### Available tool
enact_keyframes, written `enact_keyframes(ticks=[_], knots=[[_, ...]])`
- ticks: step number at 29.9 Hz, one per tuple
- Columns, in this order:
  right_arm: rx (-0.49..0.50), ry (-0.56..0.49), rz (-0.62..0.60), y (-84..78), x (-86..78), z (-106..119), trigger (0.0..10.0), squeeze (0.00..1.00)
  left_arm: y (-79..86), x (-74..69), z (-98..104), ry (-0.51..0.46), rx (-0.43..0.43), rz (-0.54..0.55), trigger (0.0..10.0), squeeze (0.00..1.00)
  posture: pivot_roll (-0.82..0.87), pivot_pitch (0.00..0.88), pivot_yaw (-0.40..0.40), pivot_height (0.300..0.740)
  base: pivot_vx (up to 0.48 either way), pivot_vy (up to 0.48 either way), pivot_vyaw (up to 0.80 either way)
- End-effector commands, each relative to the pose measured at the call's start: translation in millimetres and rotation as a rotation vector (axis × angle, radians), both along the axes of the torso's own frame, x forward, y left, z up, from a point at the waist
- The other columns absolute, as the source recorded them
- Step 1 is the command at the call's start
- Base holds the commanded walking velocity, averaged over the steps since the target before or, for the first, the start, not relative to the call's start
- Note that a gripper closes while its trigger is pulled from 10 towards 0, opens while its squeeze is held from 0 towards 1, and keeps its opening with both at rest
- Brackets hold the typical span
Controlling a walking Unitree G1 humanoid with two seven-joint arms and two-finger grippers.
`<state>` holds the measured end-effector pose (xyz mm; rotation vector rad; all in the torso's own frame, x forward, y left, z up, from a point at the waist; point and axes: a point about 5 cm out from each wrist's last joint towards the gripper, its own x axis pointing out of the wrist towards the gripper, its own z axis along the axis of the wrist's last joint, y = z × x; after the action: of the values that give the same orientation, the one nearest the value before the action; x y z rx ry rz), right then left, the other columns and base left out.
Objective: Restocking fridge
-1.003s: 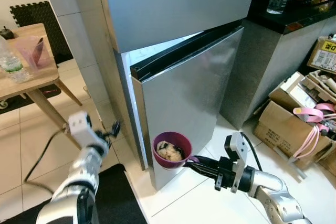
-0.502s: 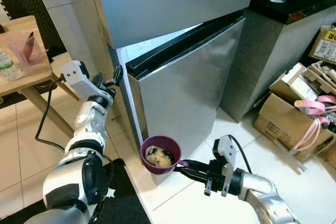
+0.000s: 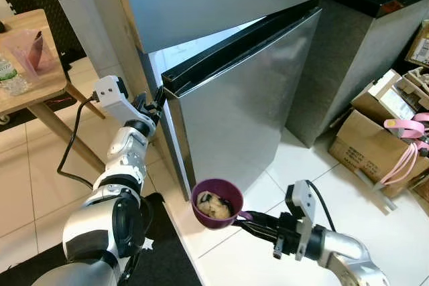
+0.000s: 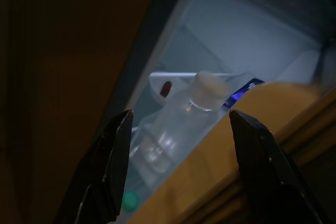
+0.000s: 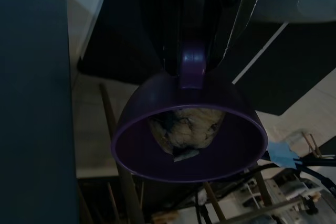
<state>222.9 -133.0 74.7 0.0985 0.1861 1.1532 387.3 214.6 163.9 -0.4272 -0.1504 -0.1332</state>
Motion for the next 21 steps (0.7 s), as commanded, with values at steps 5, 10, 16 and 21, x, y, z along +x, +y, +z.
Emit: enact_keyframes(ticks=[5, 10, 16, 21], knots=[[0.028, 0.016, 0.061, -17.0, -12.3, 11.4, 10.0, 0.00, -5.1, -6.2, -16.7, 0.051, 0.054, -0.122, 10.0, 0.00, -0.10, 0.119, 0.029, 0.740, 0.000, 0.000, 0.00], [0.011, 0.036, 0.086, -29.7, -19.7, 13.5, 10.0, 0.00, -24.6, -8.0, -21.7, 0.042, 0.104, -0.261, 10.0, 0.00, -0.11, 0.121, 0.031, 0.740, 0.000, 0.000, 0.00], [-0.013, 0.056, 0.139, -32.5, -29.3, 16.3, 10.0, 0.00, -39.0, -11.9, -28.9, 0.046, 0.136, -0.371, 10.0, 0.00, -0.11, 0.123, 0.036, 0.740, 0.000, 0.000, 0.00], [-0.015, 0.065, 0.173, -28.5, -32.8, 17.5, 10.0, 0.00, -46.6, -14.5, -29.8, 0.029, 0.125, -0.459, 10.0, 0.00, -0.11, 0.122, 0.040, 0.740, 0.000, 0.000, 0.00]])
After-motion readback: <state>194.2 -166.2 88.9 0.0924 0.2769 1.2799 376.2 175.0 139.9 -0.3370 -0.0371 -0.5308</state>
